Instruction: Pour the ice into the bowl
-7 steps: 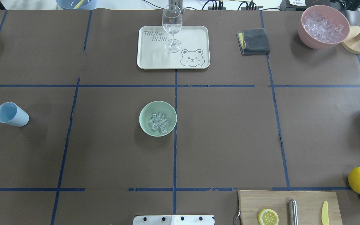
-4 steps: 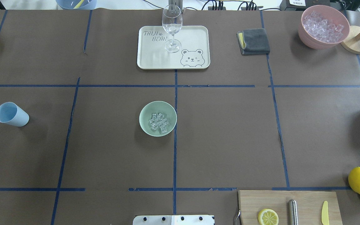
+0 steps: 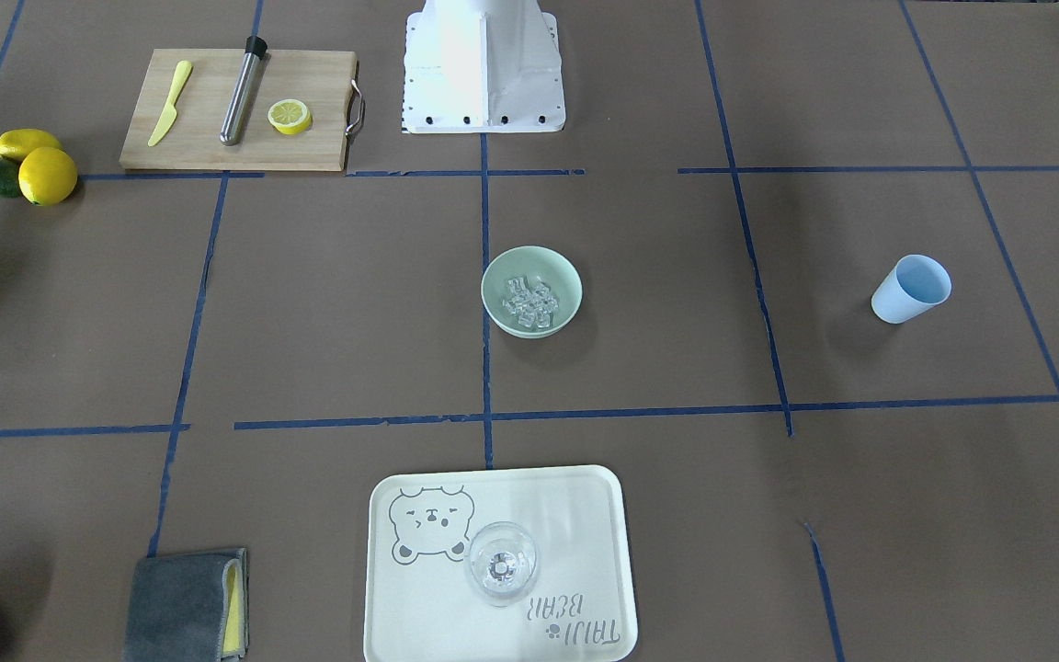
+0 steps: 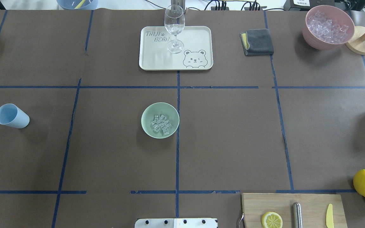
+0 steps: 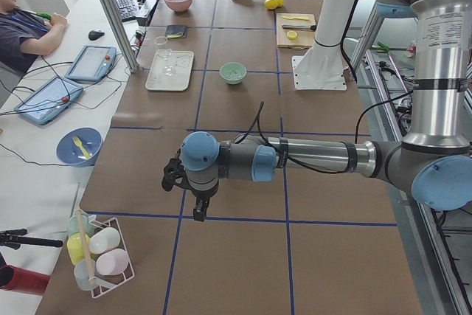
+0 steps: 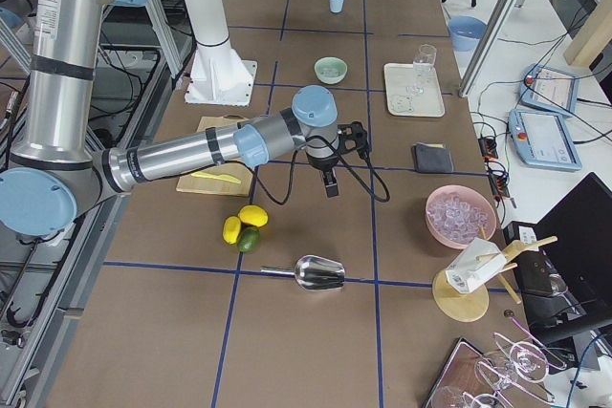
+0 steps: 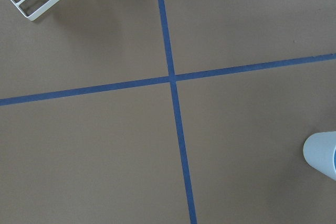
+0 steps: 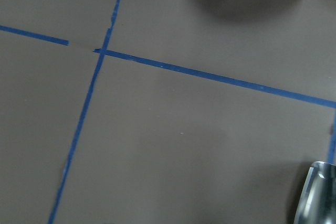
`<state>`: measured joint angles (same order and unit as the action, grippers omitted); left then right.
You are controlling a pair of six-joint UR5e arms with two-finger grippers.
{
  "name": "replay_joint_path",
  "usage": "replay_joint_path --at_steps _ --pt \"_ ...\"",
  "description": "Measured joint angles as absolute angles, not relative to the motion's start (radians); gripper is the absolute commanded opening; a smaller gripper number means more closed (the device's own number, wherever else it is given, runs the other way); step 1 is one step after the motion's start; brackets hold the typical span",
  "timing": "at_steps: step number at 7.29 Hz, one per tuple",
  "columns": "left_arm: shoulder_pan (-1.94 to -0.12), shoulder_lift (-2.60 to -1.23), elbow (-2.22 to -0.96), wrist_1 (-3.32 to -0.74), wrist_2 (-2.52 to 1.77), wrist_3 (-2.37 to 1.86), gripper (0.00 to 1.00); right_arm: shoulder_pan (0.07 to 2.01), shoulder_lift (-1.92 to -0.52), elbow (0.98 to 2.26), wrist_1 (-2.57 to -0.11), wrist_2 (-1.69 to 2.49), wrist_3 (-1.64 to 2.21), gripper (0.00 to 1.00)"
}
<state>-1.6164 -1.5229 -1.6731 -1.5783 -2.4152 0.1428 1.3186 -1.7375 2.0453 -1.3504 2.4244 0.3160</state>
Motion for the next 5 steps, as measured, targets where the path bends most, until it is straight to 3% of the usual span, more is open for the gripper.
replay_joint_path --at_steps 5 --pt "-1.613 -1.539 -1.677 -1.583 -2.388 0.141 1.00 0.922 -1.312 2.030 -1.309 2.341 1.036 1.00"
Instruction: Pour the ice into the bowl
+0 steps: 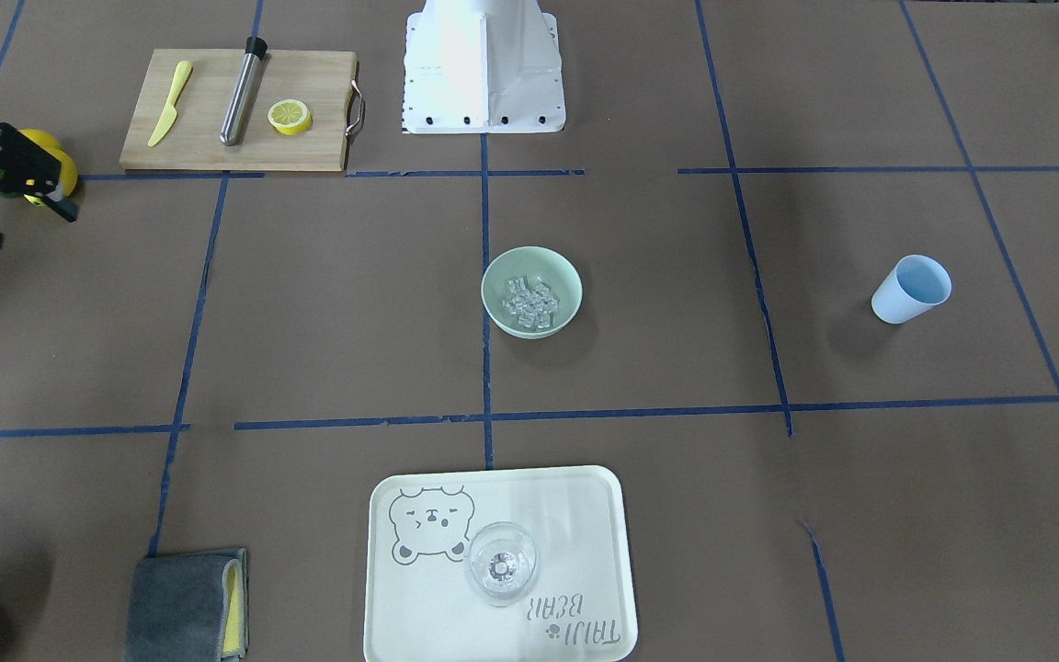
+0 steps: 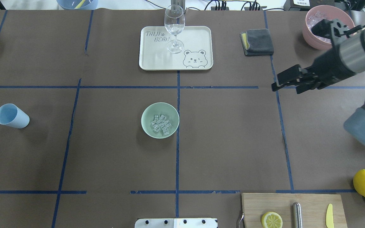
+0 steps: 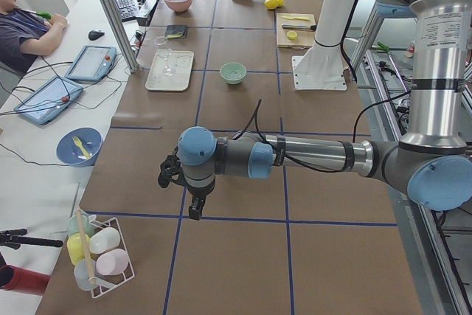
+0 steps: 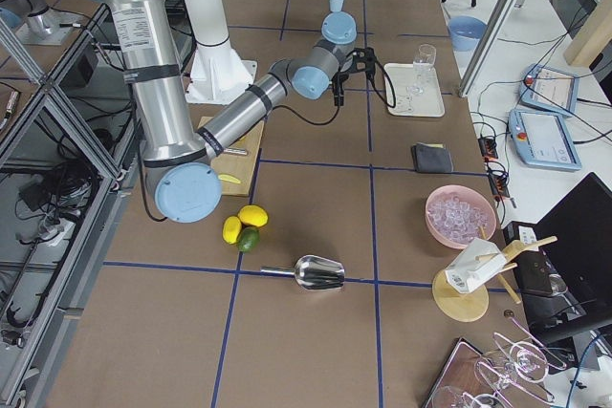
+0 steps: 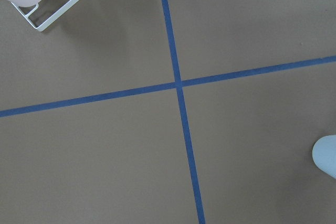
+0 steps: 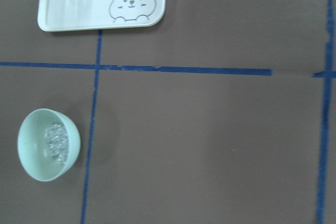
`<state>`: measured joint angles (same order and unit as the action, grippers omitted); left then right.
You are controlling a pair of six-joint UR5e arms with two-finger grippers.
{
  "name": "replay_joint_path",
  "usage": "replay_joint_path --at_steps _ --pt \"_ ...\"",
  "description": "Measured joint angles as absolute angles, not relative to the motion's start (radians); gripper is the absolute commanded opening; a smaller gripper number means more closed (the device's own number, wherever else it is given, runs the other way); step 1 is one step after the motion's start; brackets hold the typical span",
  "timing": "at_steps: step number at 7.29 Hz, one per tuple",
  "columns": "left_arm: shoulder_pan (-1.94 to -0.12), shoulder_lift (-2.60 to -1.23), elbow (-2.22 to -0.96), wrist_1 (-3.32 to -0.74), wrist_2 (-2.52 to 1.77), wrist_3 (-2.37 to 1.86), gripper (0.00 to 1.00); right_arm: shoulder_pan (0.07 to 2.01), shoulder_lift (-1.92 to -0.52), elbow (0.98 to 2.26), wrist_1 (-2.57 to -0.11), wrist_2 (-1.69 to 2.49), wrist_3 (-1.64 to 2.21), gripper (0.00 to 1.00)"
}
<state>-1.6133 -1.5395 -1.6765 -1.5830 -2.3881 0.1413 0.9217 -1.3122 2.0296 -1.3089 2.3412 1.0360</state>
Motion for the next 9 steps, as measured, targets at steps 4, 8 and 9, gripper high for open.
replay_joint_path --at_steps 4,8,9 --pt "-1.614 -1.540 -1.676 -1.583 -2.387 0.141 1.00 0.596 -1.042 1.906 -1.584 1.883 1.125 1.00" --pt "-1.613 -1.540 -1.677 -1.585 -2.388 0.143 1.00 0.519 -0.813 1.652 -1.607 1.817 1.215 1.00" --pt "-1.613 -1.540 -1.676 -1.585 -2.388 0.143 1.00 0.507 -0.785 1.592 -1.563 1.815 1.239 0.98"
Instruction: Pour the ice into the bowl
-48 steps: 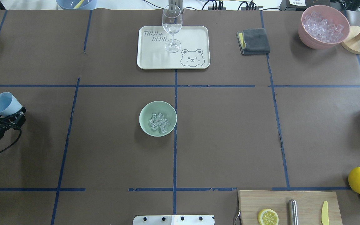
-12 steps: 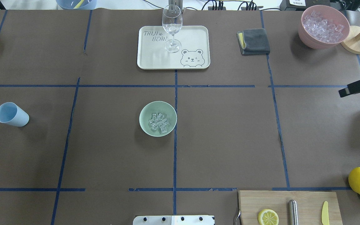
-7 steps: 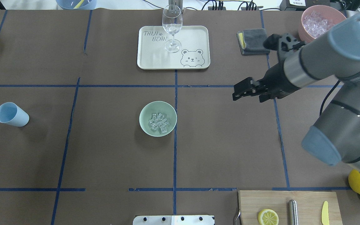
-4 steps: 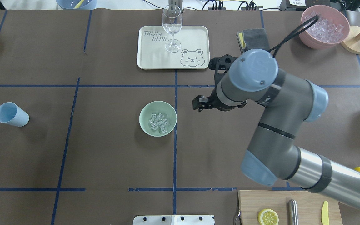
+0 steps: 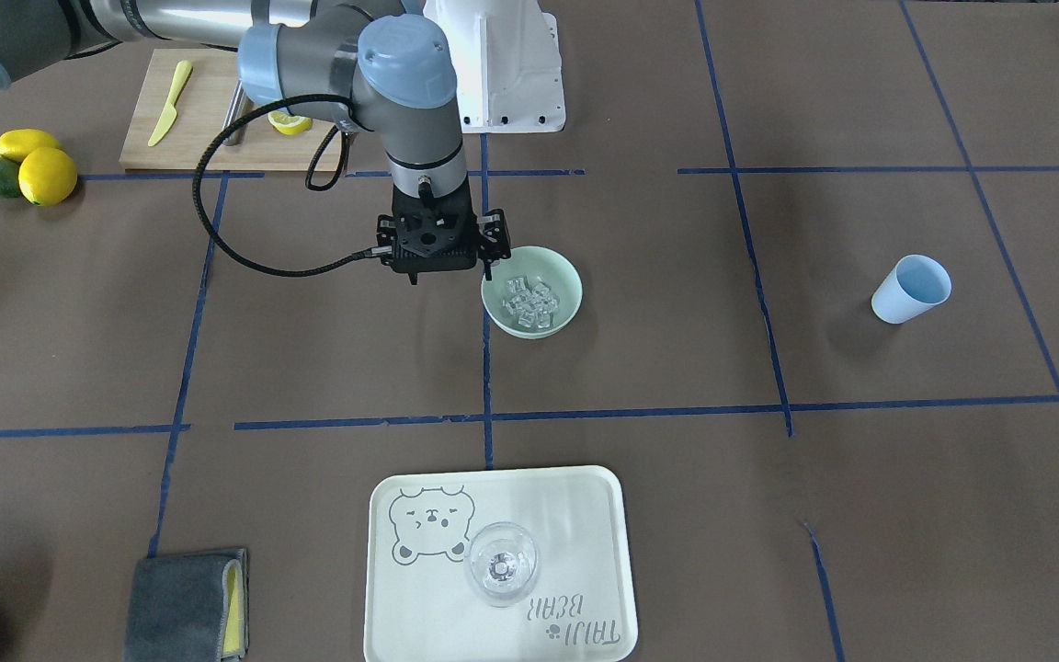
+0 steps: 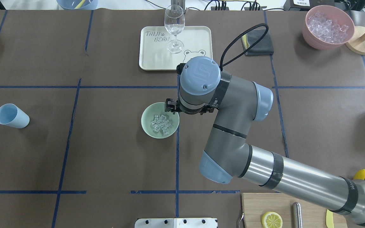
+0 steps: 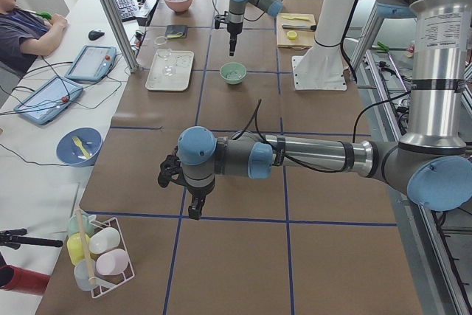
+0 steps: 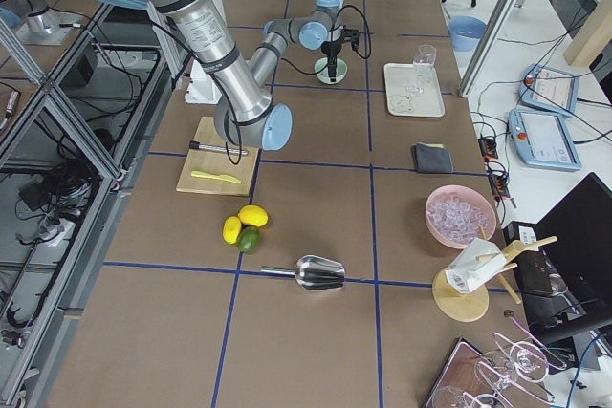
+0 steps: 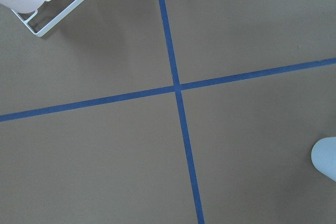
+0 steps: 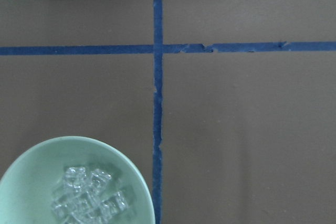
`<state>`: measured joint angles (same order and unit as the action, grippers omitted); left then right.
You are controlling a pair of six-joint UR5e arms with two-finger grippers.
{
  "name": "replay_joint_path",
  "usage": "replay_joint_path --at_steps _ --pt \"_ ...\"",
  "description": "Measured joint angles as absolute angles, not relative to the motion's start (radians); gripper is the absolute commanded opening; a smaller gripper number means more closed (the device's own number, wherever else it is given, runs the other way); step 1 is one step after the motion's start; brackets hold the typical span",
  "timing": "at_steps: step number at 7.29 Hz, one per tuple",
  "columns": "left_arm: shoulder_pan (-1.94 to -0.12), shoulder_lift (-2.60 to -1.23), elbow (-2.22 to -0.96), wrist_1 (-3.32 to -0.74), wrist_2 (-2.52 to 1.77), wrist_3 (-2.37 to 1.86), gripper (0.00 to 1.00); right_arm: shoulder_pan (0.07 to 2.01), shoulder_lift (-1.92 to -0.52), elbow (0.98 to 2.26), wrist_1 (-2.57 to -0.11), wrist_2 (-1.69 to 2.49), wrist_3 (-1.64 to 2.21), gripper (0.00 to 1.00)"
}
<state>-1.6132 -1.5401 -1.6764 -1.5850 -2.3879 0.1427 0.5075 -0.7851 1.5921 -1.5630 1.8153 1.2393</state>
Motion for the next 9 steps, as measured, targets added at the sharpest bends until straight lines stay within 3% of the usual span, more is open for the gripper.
replay_joint_path --at_steps 3,4,5,9 --pt "-1.613 -1.540 -1.676 -1.586 -2.388 0.143 1.00 0.483 -0.748 1.473 -1.479 1.813 1.262 0.65" --pt "-1.613 -1.540 -1.676 -1.586 -2.388 0.143 1.00 0.480 -0.746 1.454 -1.474 1.814 1.263 0.12" --pt "-1.613 -1.540 -1.675 -1.586 -2.388 0.143 1.00 0.479 -0.743 1.444 -1.473 1.815 1.263 0.00" --pt "-1.613 -1.540 -1.675 -1.586 -2.388 0.143 1.00 0.479 -0.739 1.450 -1.475 1.816 1.253 0.00"
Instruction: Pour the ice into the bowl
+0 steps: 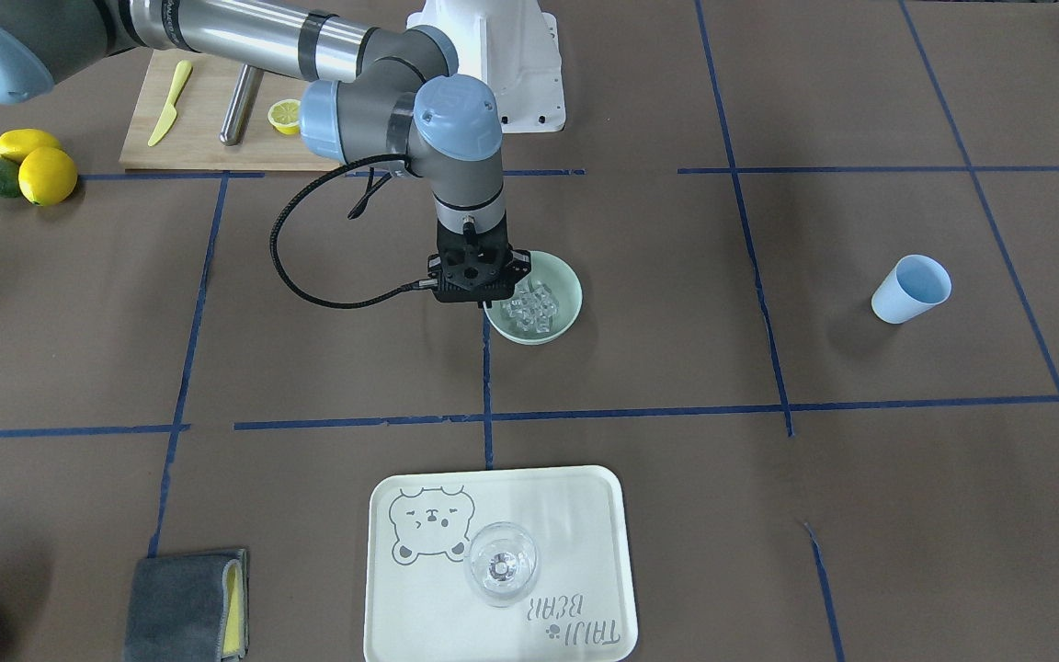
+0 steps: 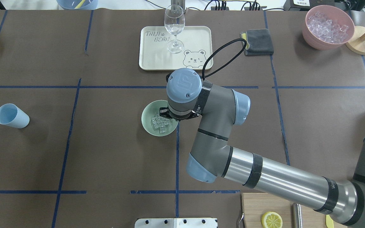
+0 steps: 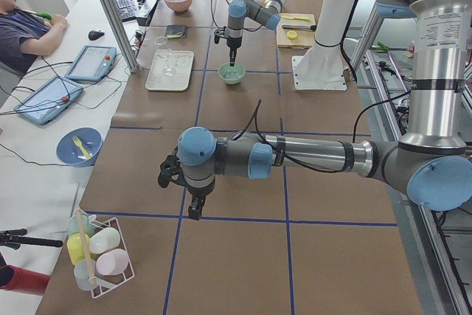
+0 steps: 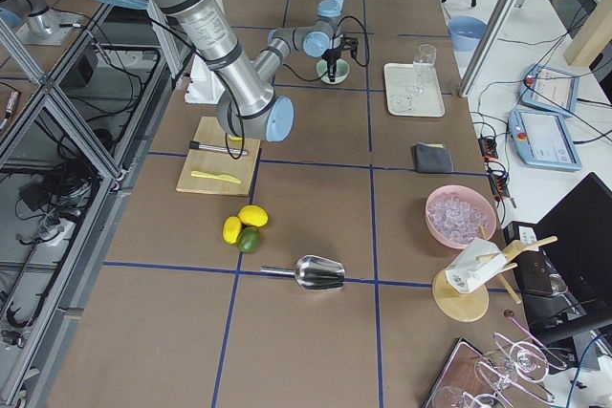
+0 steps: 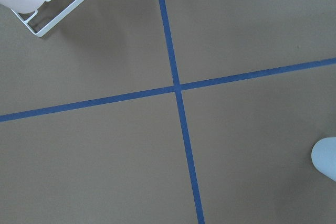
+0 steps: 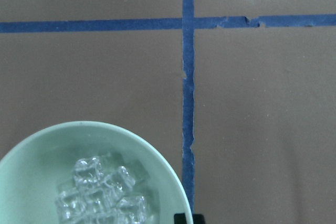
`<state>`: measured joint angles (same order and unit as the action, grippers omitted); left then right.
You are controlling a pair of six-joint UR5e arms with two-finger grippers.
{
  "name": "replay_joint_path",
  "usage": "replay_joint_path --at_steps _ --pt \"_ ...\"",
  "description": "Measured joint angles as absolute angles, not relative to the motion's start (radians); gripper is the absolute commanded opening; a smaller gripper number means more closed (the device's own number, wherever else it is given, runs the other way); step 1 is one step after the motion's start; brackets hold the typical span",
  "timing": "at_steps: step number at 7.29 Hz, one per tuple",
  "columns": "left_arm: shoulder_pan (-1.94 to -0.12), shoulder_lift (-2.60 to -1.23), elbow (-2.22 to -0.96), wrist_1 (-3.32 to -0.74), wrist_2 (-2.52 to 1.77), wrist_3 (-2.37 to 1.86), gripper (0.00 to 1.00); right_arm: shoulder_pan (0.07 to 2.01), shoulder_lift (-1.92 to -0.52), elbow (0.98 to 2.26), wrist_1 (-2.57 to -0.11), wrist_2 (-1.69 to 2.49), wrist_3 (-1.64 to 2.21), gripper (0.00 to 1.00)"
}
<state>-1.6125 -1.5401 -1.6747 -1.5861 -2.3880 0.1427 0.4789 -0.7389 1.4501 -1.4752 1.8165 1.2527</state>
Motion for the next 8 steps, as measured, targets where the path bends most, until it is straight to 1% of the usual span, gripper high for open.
replay_joint_path --at_steps 1,2,3,5,8 --pt "-1.613 -1.540 -1.675 -1.586 -2.388 0.143 1.00 0.485 -0.744 1.469 -1.476 1.819 1.249 0.00" --pt "-1.613 -1.540 -1.676 -1.586 -2.388 0.143 1.00 0.501 -0.765 1.519 -1.476 1.824 1.246 0.00" --pt "-1.613 -1.540 -1.676 -1.586 -2.388 0.143 1.00 0.524 -0.809 1.599 -1.477 1.834 1.241 0.00" --pt "-1.614 -1.540 -1.675 -1.586 -2.387 0.144 1.00 0.617 -0.930 1.761 -1.477 1.937 1.187 0.00" --pt "-1.614 -1.537 -1.675 -1.586 -2.388 0.144 1.00 0.790 -1.184 1.925 -1.467 2.133 0.922 0.00"
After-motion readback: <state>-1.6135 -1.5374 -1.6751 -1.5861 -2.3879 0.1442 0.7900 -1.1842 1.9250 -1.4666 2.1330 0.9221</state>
